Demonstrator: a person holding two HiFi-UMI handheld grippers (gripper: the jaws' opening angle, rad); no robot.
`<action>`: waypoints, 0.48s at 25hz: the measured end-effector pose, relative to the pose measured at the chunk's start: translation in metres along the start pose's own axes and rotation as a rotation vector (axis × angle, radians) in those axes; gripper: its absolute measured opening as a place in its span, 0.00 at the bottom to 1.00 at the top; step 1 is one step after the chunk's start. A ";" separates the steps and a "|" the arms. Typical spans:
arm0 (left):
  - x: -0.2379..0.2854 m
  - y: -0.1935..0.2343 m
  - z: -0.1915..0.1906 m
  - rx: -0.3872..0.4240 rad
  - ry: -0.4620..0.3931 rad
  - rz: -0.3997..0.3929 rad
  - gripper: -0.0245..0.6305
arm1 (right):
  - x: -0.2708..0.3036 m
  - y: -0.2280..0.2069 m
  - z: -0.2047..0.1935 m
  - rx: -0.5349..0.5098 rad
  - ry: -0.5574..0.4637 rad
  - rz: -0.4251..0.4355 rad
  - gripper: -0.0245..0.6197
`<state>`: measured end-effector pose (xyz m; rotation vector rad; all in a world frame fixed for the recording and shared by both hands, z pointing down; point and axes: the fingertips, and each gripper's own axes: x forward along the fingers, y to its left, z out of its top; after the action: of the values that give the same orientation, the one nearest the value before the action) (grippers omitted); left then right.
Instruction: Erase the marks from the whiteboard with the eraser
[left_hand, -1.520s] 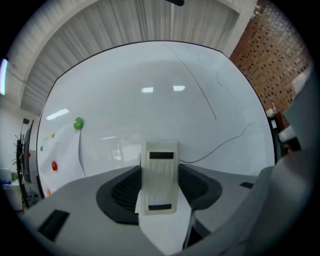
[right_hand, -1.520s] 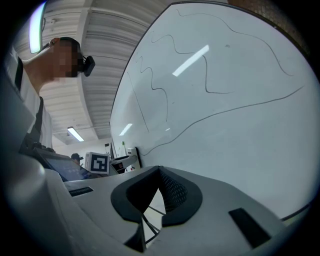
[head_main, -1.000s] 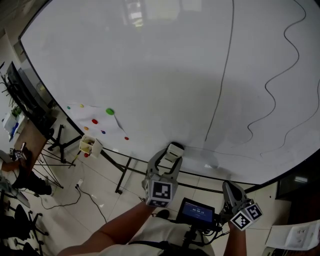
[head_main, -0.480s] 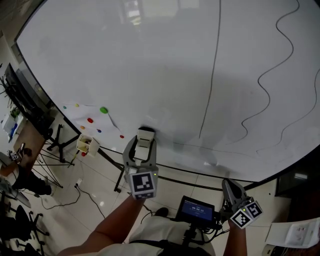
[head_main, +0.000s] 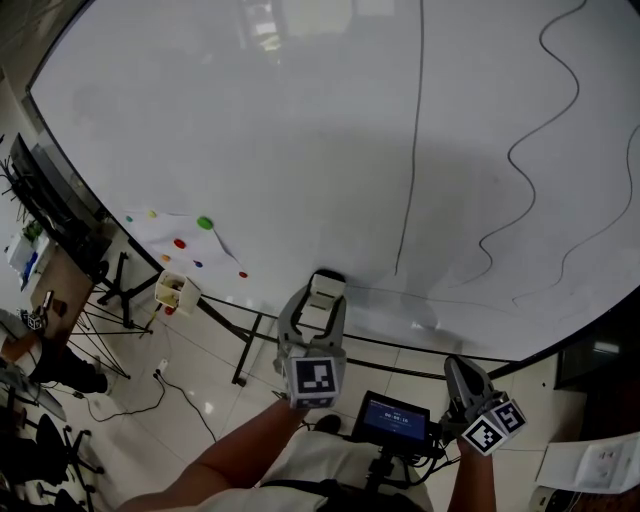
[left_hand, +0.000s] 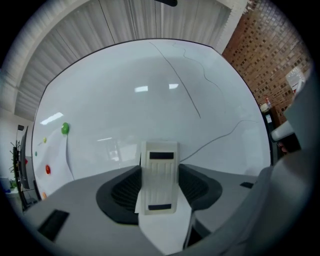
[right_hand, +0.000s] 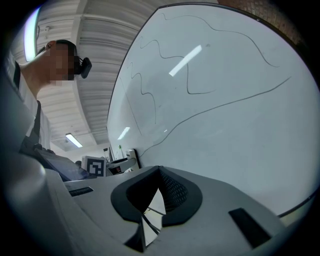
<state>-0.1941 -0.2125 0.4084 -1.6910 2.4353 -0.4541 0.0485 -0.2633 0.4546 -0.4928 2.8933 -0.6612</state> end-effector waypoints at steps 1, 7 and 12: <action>0.001 -0.006 -0.002 -0.001 0.008 -0.019 0.44 | 0.000 -0.001 -0.001 0.001 0.000 -0.002 0.05; 0.003 -0.024 -0.005 -0.020 0.029 -0.118 0.44 | 0.000 -0.001 0.001 0.000 -0.002 -0.005 0.05; -0.007 -0.051 -0.020 0.016 0.083 -0.310 0.44 | 0.001 0.002 0.008 -0.003 -0.007 0.002 0.05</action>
<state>-0.1525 -0.2191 0.4437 -2.0910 2.2195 -0.5901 0.0489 -0.2650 0.4468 -0.4920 2.8881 -0.6544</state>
